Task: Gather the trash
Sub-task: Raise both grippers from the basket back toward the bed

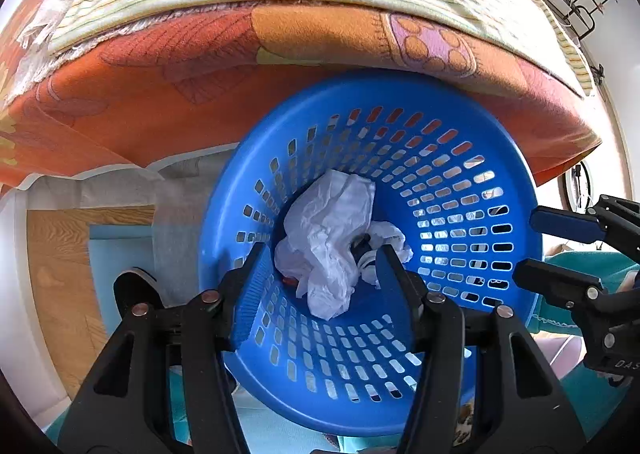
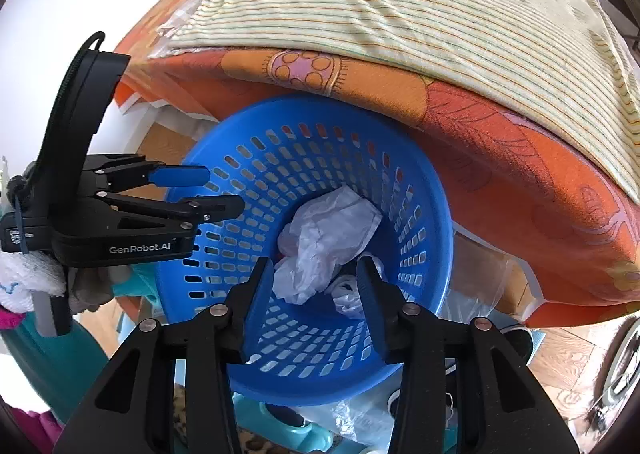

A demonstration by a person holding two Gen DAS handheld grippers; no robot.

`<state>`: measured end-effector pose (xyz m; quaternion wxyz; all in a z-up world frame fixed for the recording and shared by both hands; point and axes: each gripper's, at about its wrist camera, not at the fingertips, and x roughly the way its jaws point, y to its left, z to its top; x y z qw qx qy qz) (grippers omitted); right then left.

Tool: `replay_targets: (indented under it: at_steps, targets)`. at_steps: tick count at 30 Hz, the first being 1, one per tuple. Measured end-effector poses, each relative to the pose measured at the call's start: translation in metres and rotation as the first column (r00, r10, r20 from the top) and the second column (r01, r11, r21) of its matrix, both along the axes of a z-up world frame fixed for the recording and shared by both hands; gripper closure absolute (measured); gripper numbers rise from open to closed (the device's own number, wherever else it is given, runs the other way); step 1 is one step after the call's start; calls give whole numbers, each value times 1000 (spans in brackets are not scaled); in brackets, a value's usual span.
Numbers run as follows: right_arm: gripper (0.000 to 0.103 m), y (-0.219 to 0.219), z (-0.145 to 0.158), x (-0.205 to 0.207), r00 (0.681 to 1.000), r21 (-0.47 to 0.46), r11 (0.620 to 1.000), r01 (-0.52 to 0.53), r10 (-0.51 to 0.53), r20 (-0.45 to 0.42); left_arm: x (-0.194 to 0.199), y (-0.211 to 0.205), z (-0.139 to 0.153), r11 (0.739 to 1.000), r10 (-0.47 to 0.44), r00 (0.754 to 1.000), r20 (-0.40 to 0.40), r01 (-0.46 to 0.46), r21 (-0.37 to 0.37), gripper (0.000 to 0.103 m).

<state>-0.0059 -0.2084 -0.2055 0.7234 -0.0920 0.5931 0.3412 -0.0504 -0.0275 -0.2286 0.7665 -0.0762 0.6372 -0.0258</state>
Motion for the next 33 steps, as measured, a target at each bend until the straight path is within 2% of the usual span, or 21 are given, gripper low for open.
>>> replay_targets:
  at_steps: [10,18,33]
  targets:
    - [60,-4,12,8,999,41,998,38,-39,19,5,8,27,998,43,997,66,-40,-47,46]
    - [60,-2,38,17,994,81,996,47,-54,90,14,17,60,995,79,986,149,-68,-77,46]
    - [60,3,98,55,965,129,992,14,-48,258,70,44,123,985,169,940,297,-149,-90,46]
